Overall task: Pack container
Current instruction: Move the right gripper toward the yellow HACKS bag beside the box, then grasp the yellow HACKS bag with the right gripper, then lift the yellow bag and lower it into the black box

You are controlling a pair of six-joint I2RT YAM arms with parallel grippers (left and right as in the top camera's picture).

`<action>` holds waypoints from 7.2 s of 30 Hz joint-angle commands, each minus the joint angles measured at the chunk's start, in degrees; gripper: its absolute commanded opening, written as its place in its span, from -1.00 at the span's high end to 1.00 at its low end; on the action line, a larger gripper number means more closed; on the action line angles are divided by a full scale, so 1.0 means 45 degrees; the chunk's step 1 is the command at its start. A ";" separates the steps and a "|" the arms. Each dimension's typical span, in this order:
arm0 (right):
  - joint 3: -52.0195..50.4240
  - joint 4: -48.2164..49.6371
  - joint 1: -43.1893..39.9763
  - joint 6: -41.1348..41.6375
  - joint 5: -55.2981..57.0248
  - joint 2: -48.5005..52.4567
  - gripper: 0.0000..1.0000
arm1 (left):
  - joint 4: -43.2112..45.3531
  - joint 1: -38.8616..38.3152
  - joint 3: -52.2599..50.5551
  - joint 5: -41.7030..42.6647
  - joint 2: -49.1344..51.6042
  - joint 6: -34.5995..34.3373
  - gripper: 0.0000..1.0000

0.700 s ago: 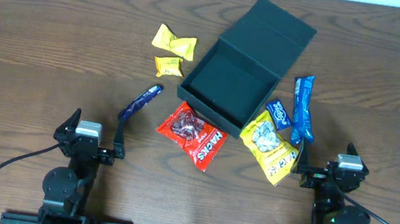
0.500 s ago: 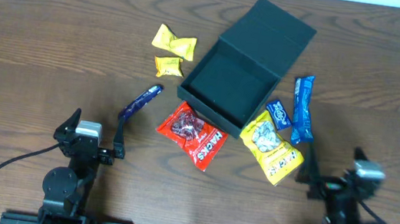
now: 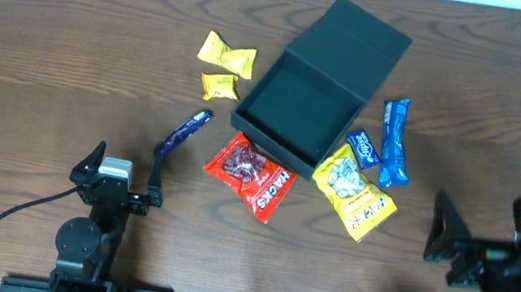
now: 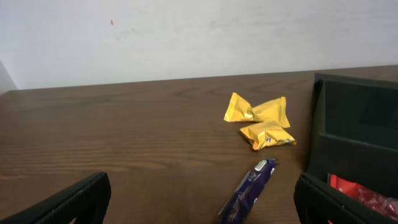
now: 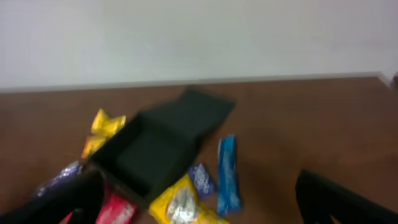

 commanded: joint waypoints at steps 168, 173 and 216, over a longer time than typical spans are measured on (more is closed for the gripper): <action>-0.5736 0.5610 0.4857 -0.3944 0.2453 1.3022 0.56 | -0.0597 -0.0019 -0.0141 0.0010 -0.0019 -0.0049 -0.90; -0.5736 0.5527 0.4862 -0.3861 0.2448 1.2988 0.45 | -0.0597 -0.0019 -0.0141 0.0010 -0.0019 -0.0049 -0.90; -0.4512 1.0783 0.4881 0.4396 -0.2127 1.1064 0.70 | -0.0597 -0.0019 -0.0141 0.0010 -0.0019 -0.0049 -0.91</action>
